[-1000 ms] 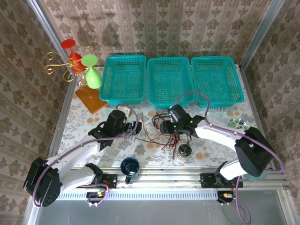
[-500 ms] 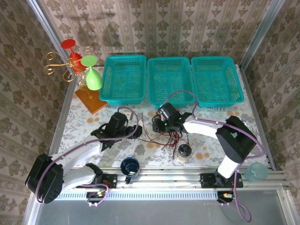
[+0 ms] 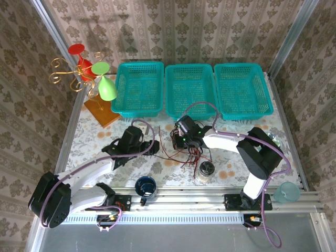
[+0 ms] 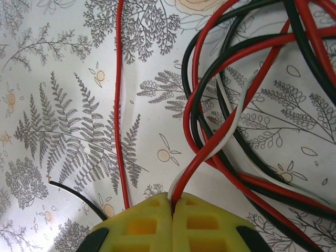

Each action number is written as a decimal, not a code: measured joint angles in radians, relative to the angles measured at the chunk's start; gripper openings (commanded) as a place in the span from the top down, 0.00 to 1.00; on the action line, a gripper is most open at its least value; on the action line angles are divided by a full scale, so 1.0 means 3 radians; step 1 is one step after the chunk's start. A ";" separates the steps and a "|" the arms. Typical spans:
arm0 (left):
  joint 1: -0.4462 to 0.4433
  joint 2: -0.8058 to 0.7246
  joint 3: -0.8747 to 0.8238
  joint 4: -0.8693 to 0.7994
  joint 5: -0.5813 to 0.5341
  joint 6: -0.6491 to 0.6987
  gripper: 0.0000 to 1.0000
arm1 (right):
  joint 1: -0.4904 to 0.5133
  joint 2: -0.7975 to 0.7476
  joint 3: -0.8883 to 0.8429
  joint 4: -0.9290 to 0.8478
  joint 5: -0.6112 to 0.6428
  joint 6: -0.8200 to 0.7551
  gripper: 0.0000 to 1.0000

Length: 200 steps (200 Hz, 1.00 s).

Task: Untangle the cables

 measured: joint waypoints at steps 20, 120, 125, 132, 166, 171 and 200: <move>-0.0024 0.0000 0.0004 -0.0022 0.0014 0.0000 0.28 | 0.0000 -0.0048 0.0019 -0.0056 0.0003 -0.0039 1.00; -0.0037 -0.0010 0.0256 -0.0137 0.0102 -0.0051 0.30 | -0.0023 -0.1269 -0.0009 -0.0041 0.0065 -0.0170 1.00; -0.0037 -0.0015 0.0257 -0.0137 0.0121 -0.0051 0.30 | -0.0025 -0.1322 -0.0009 -0.0028 0.0056 -0.0169 1.00; -0.0038 -0.0027 0.0257 -0.0137 0.0153 -0.0050 0.30 | -0.0037 -0.1386 -0.0009 -0.0009 0.0045 -0.0163 1.00; -0.0084 -0.0153 0.0259 -0.0109 0.0216 0.0027 0.30 | -0.0117 -0.1601 -0.0009 0.0043 -0.0023 -0.0092 1.00; -0.0095 -0.0182 0.0259 -0.0097 0.0226 0.0042 0.30 | -0.0132 -0.1624 -0.0008 0.0051 -0.0027 -0.0076 1.00; -0.0100 -0.0319 0.0285 -0.0066 0.0267 0.0144 0.30 | -0.0225 -0.1759 0.0062 0.0075 -0.0050 0.0028 1.00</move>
